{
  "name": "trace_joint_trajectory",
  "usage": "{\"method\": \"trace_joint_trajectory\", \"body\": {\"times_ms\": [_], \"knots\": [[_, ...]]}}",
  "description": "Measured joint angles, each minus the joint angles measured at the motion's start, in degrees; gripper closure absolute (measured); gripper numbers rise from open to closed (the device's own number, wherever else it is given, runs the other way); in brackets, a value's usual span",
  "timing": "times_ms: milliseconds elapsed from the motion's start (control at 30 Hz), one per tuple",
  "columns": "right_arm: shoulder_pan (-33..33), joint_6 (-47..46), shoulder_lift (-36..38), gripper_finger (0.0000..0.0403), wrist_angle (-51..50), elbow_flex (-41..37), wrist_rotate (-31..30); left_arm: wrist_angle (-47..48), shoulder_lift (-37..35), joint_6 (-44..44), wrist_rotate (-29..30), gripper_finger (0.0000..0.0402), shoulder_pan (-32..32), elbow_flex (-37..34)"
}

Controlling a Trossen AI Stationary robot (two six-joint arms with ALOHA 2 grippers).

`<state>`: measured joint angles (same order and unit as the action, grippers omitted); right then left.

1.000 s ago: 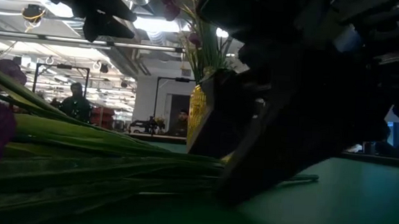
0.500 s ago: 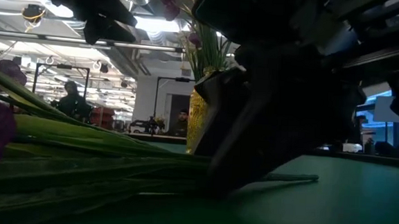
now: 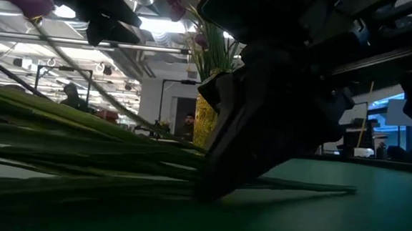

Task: Sort flowers into vase by color
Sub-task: Put the violet flower into the yellow transparent vase

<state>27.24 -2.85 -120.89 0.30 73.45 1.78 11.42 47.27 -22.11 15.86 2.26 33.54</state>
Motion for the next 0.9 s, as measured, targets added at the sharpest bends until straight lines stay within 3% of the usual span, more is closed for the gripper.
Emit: {"method": "trace_joint_trajectory", "body": {"times_ms": [167, 567, 767, 900], "knots": [[0.11, -0.23, 3.26, 0.039, -0.78, -0.27, 0.17, 0.02, 0.0, 0.11, 0.0, 0.0177, 0.0, 0.0], [2.48, 6.33, 20.75, 0.0391, -0.99, -0.11, -2.13, 0.4, -0.02, 0.13, 0.0, 0.0177, 0.02, 0.0], [7.49, 13.7, 28.24, 0.0391, 1.37, -0.05, -9.82, 0.57, -0.01, 0.13, -0.02, 0.0177, 0.02, 0.0], [10.16, 19.54, 29.36, 0.0391, 6.84, -0.05, -16.48, 0.55, 0.0, 0.13, -0.02, 0.0177, 0.02, 0.0]]}}
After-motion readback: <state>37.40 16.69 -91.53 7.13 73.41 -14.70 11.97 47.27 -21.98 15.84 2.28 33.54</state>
